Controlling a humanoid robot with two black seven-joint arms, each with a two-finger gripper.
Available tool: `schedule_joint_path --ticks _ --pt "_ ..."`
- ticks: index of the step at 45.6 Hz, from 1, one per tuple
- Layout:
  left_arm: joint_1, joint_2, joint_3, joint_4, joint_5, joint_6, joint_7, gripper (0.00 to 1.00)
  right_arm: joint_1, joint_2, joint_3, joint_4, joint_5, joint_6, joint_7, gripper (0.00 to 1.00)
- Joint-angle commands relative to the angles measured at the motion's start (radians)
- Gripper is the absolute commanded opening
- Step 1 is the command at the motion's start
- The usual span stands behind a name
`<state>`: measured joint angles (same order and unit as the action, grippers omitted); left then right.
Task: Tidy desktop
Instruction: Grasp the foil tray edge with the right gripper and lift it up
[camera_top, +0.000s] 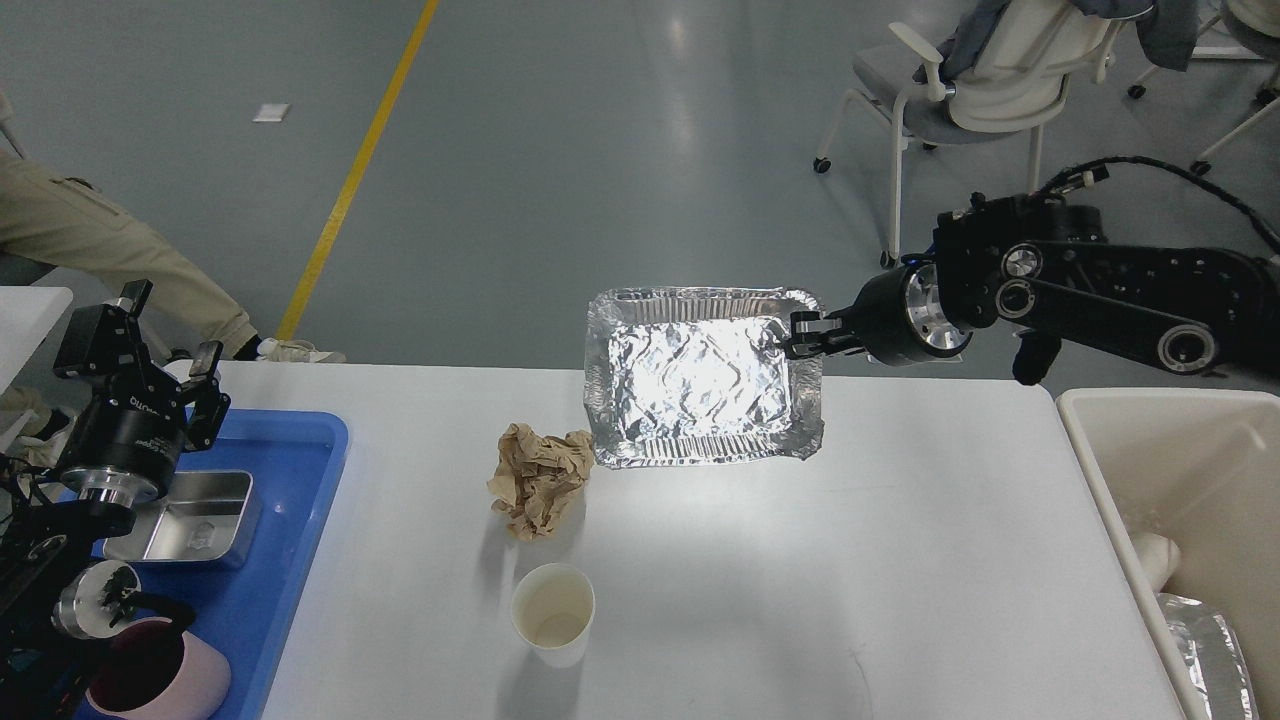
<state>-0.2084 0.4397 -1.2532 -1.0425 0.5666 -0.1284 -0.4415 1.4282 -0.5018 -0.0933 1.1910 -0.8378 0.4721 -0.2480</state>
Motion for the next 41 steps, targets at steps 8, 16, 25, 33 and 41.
schedule_joint_path --ticks 8,16,25,33,41 --pt "0.006 0.001 0.001 0.002 0.001 0.0 -0.002 0.97 0.028 0.098 0.009 -0.044 0.011 0.062 -0.076 0.0" --pt "0.006 -0.001 0.003 0.002 0.001 0.0 -0.003 0.97 0.021 0.118 0.013 -0.065 0.016 0.092 -0.094 0.0" --pt "0.009 0.001 0.003 0.002 0.001 0.0 -0.003 0.97 0.02 0.12 0.02 -0.09 0.117 0.102 -0.14 0.0" --pt "0.014 0.001 0.003 0.002 0.001 0.0 -0.003 0.97 0.011 0.12 0.063 -0.148 0.177 0.189 -0.158 0.0" --pt "0.02 0.002 0.001 0.002 0.001 0.0 -0.003 0.97 -0.008 0.121 0.089 -0.166 0.264 0.252 -0.307 0.0"
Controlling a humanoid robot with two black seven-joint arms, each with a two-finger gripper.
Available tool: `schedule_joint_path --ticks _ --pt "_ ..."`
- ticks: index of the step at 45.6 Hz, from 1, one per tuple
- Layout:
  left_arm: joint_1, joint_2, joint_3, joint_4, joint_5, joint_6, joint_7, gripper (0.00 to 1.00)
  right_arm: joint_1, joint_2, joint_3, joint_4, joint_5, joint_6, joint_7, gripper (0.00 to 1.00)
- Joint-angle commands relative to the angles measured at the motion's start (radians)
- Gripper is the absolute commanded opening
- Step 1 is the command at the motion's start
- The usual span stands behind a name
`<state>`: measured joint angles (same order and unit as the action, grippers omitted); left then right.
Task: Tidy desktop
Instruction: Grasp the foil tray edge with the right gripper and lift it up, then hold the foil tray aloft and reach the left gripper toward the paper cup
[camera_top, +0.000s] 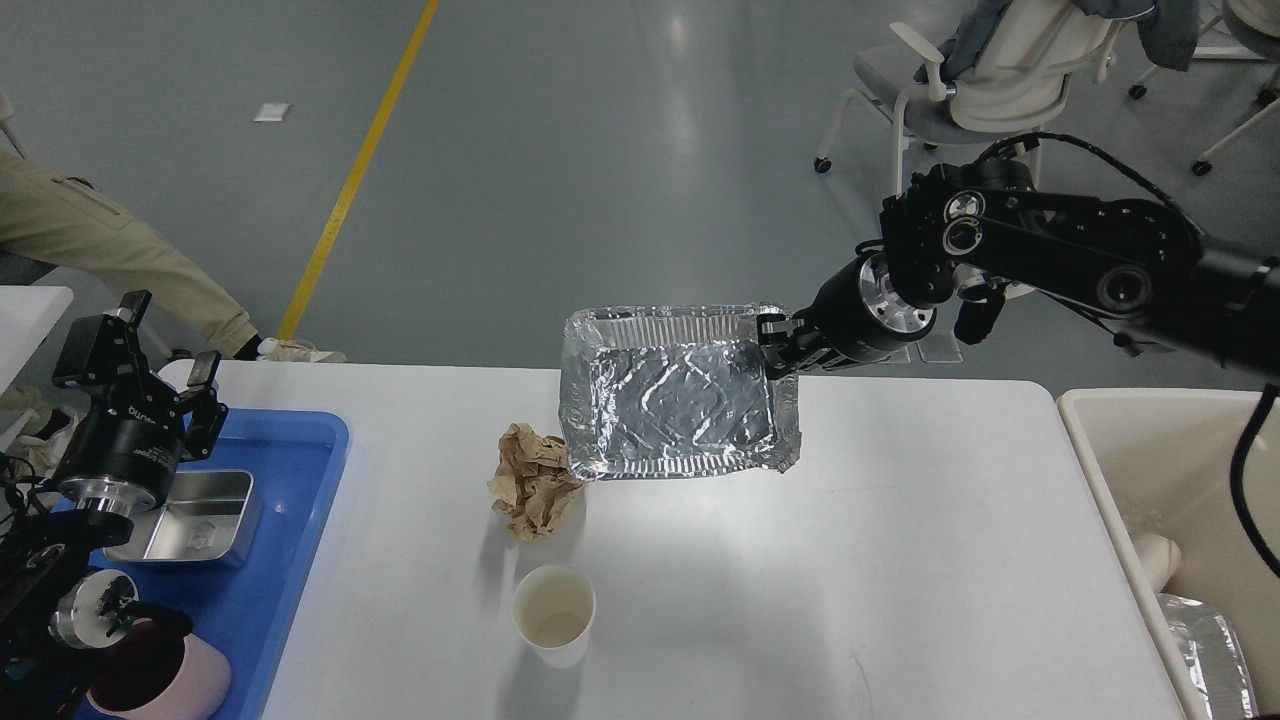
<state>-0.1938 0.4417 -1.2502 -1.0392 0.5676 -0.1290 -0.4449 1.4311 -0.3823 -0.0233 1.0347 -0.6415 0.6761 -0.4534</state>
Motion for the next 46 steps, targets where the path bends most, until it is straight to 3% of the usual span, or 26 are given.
schedule_joint_path --ticks 1,5,11,19,39,46 --pt "0.004 0.0 -0.002 -0.001 0.0 0.002 0.0 0.97 -0.014 0.002 0.019 -0.016 0.088 0.06 -0.128 0.0" --pt "0.005 -0.001 -0.002 -0.001 0.0 0.002 0.0 0.97 -0.024 0.032 0.025 -0.092 0.166 0.104 -0.211 0.0" --pt "0.007 -0.001 -0.002 -0.001 0.0 0.002 -0.002 0.97 -0.028 0.063 0.025 -0.153 0.247 0.187 -0.226 0.0" --pt "0.008 0.0 0.0 -0.001 0.0 0.002 -0.002 0.97 -0.037 0.106 0.026 -0.219 0.367 0.206 -0.278 0.0" --pt "0.04 0.002 -0.012 -0.007 -0.006 0.006 0.002 0.97 -0.104 0.115 0.091 -0.243 0.395 0.192 -0.286 0.0" --pt "0.077 0.081 0.026 -0.065 -0.008 -0.004 0.055 0.97 -0.12 0.115 0.094 -0.254 0.391 0.191 -0.284 0.0"
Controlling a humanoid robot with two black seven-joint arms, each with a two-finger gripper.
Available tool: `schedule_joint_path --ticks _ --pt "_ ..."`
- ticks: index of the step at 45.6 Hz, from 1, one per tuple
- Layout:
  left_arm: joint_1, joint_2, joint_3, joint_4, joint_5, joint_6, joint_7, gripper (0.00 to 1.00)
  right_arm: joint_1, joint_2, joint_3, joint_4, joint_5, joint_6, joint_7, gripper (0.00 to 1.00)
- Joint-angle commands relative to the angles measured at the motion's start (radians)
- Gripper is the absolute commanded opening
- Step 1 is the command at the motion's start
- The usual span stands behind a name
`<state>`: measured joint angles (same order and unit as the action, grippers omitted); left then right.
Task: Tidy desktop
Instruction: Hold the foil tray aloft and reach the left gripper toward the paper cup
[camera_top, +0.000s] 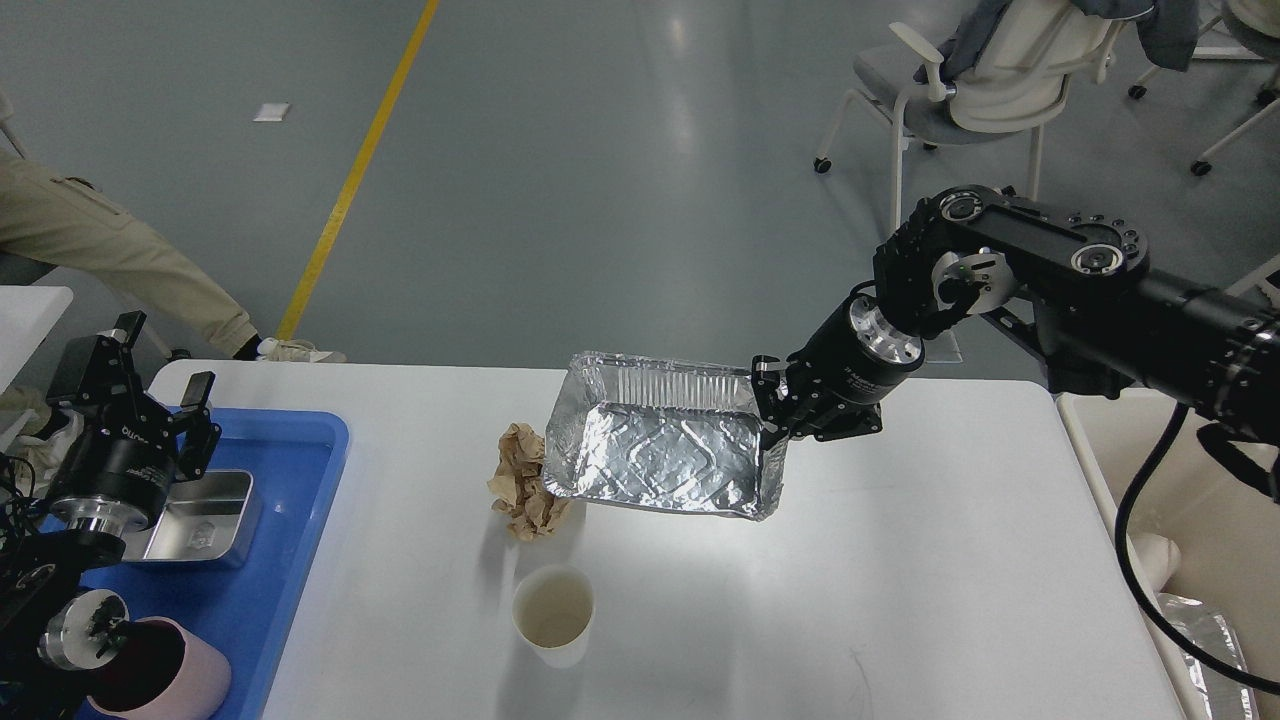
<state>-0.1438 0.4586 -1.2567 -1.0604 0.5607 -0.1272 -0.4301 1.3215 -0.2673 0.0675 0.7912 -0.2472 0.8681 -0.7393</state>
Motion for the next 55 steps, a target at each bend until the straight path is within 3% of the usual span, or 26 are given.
schedule_joint_path --ticks 1,14,21,26,36,48,55 --pt "0.03 0.083 0.045 -0.056 0.001 -0.012 0.053 0.97 -0.01 0.0 0.003 -0.012 -0.003 -0.001 0.003 0.0" --pt "0.084 0.509 0.183 -0.312 -0.001 -0.028 0.096 0.97 -0.01 0.008 0.026 -0.01 -0.018 0.0 0.005 0.0" --pt "0.128 0.781 0.282 -0.368 0.001 -0.049 0.093 0.97 -0.008 0.019 0.029 -0.006 -0.02 0.0 0.005 0.0" --pt "0.147 0.939 0.344 -0.365 0.004 -0.109 0.073 0.97 -0.001 0.03 0.028 -0.007 -0.02 0.0 0.005 0.0" --pt "0.145 1.226 0.456 -0.348 0.004 -0.123 -0.031 0.97 0.027 0.022 0.028 -0.009 -0.02 0.002 0.005 0.0" --pt "0.147 1.247 0.487 -0.339 -0.002 -0.022 -0.047 0.97 0.025 0.019 0.029 -0.009 -0.02 0.002 0.005 0.0" --pt "0.148 1.143 0.494 -0.316 0.05 -0.022 -0.056 0.97 0.024 0.03 0.029 -0.012 -0.021 0.0 0.005 0.0"
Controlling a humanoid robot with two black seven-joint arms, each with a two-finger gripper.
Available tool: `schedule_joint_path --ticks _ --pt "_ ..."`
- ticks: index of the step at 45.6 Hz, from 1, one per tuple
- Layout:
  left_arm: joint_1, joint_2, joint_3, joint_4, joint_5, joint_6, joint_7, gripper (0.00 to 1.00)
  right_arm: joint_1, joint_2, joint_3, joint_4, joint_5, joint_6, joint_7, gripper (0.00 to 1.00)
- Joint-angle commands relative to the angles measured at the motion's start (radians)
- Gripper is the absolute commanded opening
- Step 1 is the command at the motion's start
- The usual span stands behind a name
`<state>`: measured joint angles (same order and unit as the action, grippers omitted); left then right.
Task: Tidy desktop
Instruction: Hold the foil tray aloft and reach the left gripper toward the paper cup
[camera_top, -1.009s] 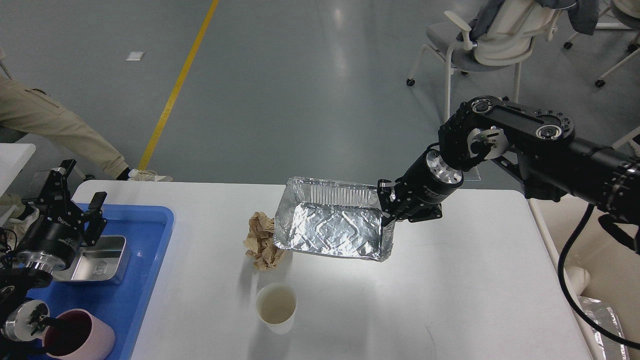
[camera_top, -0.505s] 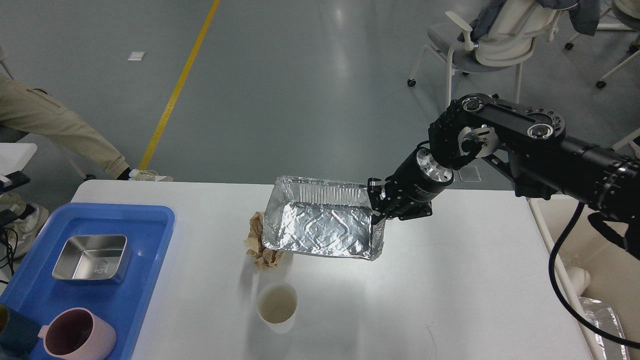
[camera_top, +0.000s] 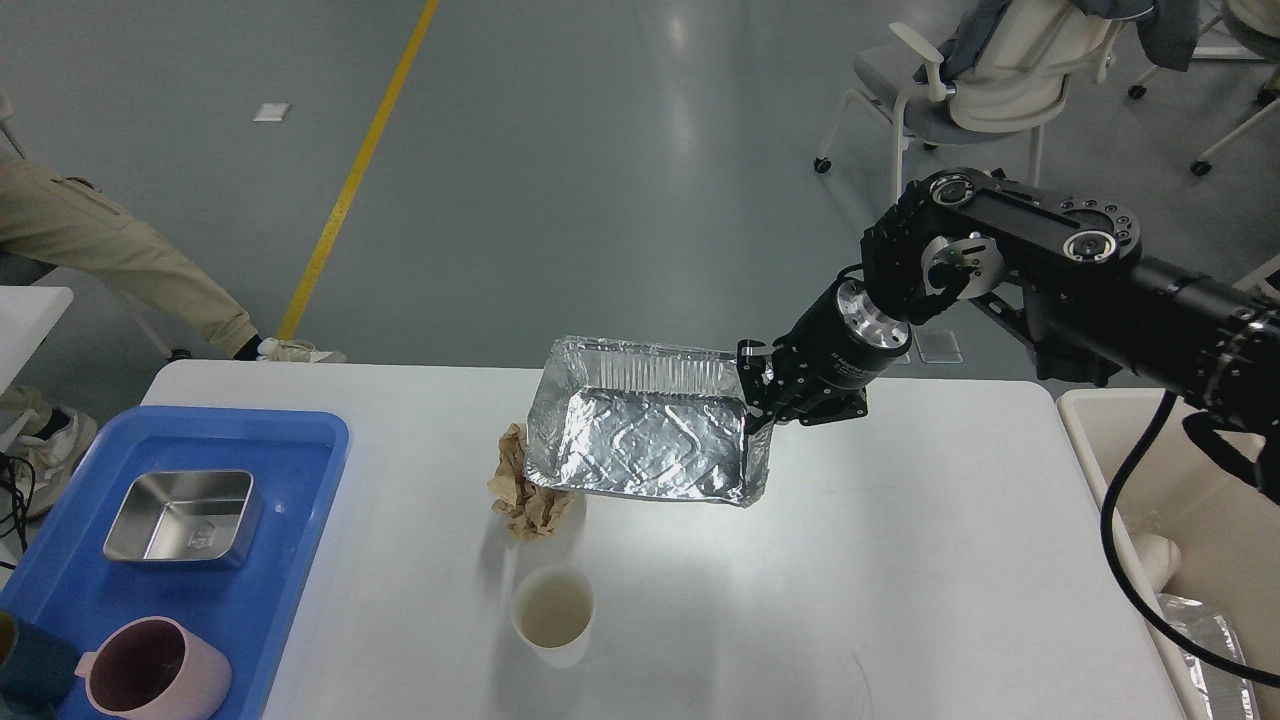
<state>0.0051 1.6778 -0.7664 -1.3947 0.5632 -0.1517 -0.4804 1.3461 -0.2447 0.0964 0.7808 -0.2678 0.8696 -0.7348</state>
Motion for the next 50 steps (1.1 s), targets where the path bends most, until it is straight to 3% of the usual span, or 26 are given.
schedule_joint_path --ticks 1,4,13,19,33,39,50 --pt "-0.004 -0.09 0.002 0.022 0.079 0.003 -0.006 0.97 -0.002 0.008 0.002 -0.002 -0.001 -0.001 0.0 0.0" --pt "-0.016 -0.127 -0.008 0.036 0.22 0.003 -0.018 0.97 0.001 0.01 0.005 -0.002 -0.001 -0.003 0.0 0.0" --pt "-0.143 -0.273 -0.011 0.091 0.777 0.001 -0.142 0.97 0.002 0.002 0.005 0.001 -0.001 -0.001 0.0 0.0" --pt "-0.209 -0.311 -0.011 0.094 1.01 -0.005 -0.193 0.97 0.004 0.001 0.005 0.001 -0.002 -0.001 0.002 0.0" --pt "-0.465 -0.46 0.056 0.085 1.457 -0.152 -0.204 0.97 0.004 0.001 0.008 0.0 -0.002 -0.001 0.002 0.0" --pt "-0.637 -0.555 0.198 0.085 1.497 -0.218 -0.199 0.97 0.004 0.002 0.014 -0.003 -0.002 -0.001 0.002 0.0" --pt "-0.983 -0.742 0.557 0.082 1.5 -0.224 -0.19 0.97 0.005 0.001 0.014 -0.002 -0.002 -0.003 0.002 0.0"
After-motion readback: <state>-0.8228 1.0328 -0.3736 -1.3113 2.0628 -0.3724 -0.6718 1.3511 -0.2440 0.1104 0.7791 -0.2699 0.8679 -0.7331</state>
